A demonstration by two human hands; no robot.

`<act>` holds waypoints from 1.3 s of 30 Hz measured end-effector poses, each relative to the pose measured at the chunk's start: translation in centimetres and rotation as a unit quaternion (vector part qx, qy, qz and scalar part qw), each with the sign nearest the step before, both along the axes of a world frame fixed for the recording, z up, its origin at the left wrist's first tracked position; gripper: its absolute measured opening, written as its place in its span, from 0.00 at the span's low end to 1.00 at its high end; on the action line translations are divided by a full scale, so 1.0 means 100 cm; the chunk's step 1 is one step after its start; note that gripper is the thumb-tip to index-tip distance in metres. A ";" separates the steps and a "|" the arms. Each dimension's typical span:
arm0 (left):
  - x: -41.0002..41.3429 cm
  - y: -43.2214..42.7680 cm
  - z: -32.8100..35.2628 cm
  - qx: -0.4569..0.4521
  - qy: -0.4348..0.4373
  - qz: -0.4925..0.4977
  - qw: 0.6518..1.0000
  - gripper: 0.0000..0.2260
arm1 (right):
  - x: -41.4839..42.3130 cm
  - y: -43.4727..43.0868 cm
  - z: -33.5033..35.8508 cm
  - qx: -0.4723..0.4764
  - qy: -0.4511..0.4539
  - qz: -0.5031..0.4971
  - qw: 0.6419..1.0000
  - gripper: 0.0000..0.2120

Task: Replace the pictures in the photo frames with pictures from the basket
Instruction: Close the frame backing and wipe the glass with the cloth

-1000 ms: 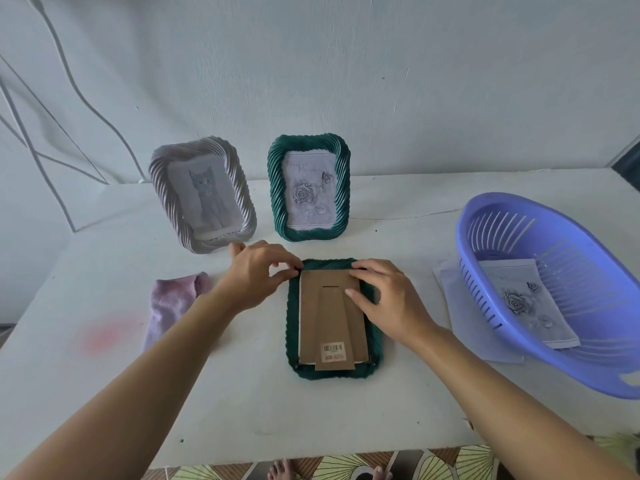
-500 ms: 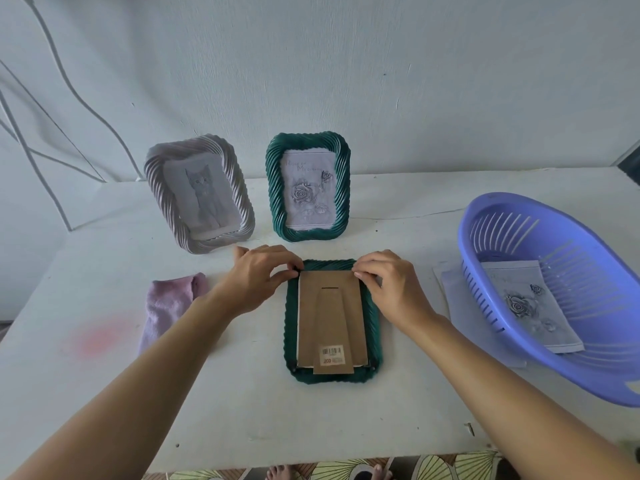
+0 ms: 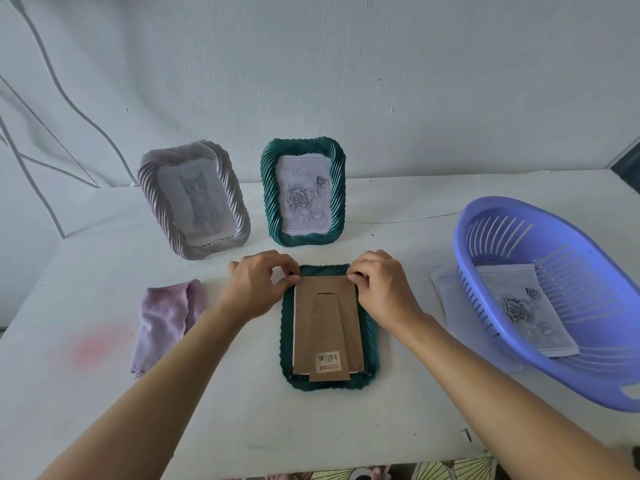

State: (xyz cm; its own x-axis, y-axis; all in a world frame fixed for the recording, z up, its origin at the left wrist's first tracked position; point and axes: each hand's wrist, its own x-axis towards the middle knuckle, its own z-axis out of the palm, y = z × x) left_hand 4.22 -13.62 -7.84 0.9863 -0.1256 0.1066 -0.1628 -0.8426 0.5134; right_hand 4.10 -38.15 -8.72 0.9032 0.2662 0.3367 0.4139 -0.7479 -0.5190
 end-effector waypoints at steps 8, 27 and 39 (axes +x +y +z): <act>-0.042 -0.010 0.003 -0.026 -0.024 0.000 0.999 0.12 | -0.041 -0.009 0.007 0.063 0.023 0.022 0.998 0.14; -0.159 -0.008 -0.002 -0.007 -0.034 0.018 0.999 0.16 | -0.133 -0.027 -0.005 0.104 0.047 -0.042 0.993 0.08; -0.170 -0.024 0.000 -0.099 -0.052 0.156 0.981 0.10 | -0.136 -0.020 -0.010 0.149 0.039 -0.067 0.986 0.06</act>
State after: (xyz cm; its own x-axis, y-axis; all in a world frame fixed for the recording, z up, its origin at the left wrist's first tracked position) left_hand -12.80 -16.01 -7.87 0.9561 0.2134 0.2009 0.0264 -0.7452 0.6663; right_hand -9.51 -40.13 -9.70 0.9496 0.0415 0.3107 0.2719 -0.6021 -0.7507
